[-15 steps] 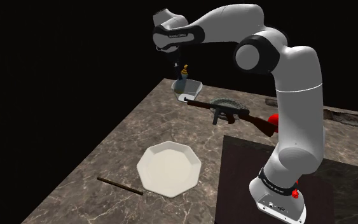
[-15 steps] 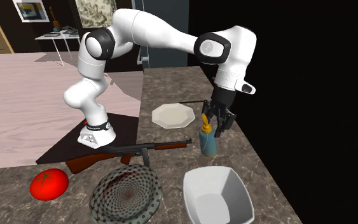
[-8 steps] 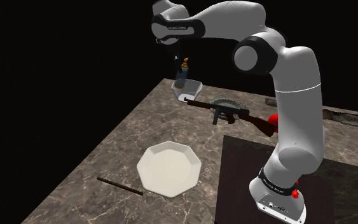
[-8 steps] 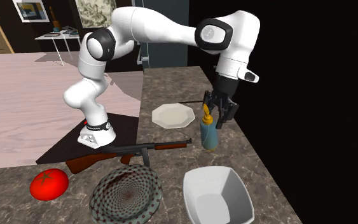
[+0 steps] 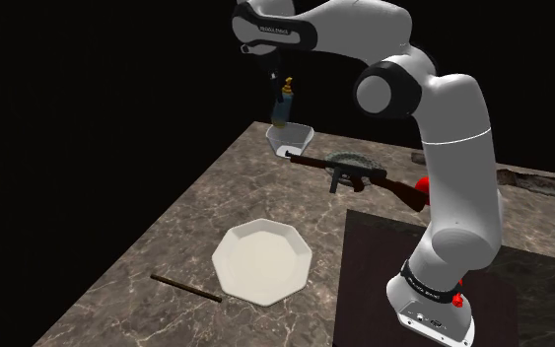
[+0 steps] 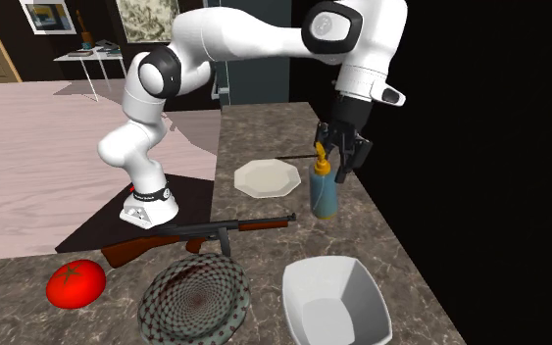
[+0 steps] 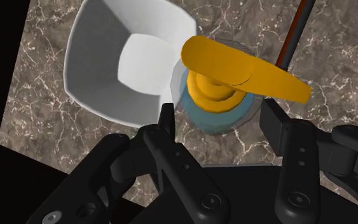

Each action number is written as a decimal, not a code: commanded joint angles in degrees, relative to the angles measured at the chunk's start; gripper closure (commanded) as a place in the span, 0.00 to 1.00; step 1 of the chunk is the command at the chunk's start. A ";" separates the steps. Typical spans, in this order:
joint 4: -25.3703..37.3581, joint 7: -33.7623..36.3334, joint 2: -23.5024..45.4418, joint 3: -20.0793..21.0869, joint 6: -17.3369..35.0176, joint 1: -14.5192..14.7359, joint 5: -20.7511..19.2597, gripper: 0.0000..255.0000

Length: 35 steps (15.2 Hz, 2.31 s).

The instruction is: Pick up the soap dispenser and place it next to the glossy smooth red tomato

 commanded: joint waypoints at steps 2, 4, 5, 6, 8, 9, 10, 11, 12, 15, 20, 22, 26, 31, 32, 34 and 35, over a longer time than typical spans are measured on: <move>5.30 -1.07 1.79 -0.15 -3.39 -0.14 0.06 1.00; 9.69 -1.87 3.49 -0.27 -5.98 -0.26 0.10 1.00; 12.33 -2.33 4.58 -0.35 -7.46 -0.34 0.14 1.00; 12.97 -2.44 4.86 -0.38 -7.81 -0.36 0.15 1.00; -0.40 -2.33 -3.32 -0.51 -2.34 -0.92 -0.48 1.00; -5.14 -2.54 -6.35 -0.67 -0.45 -1.28 -0.76 1.00; -9.30 -2.83 -9.08 -0.87 1.18 -1.67 -1.03 1.00; -12.97 -3.21 -11.53 -1.10 2.60 -2.08 -1.31 1.00; -16.30 -3.64 -13.81 -1.35 3.87 -2.51 -1.58 1.00; -24.85 -5.19 -19.88 -2.27 7.07 -3.83 -2.45 1.00; -35.89 -8.42 -28.31 -4.27 11.10 -6.11 -4.08 1.00; -39.51 -9.90 -31.26 -5.20 12.41 -7.05 -4.81 1.00; -45.66 -13.14 -36.56 -7.29 14.67 -9.02 -6.38 1.00; -51.57 -17.69 -42.13 -10.32 17.05 -11.62 -8.54 1.00; -52.54 -18.66 -43.10 -10.98 17.49 -12.15 -8.98 1.00; -54.27 -20.66 -44.91 -12.37 18.34 -13.21 -9.88 1.00; -55.04 -21.70 -45.74 -13.09 18.75 -13.74 -10.33 1.00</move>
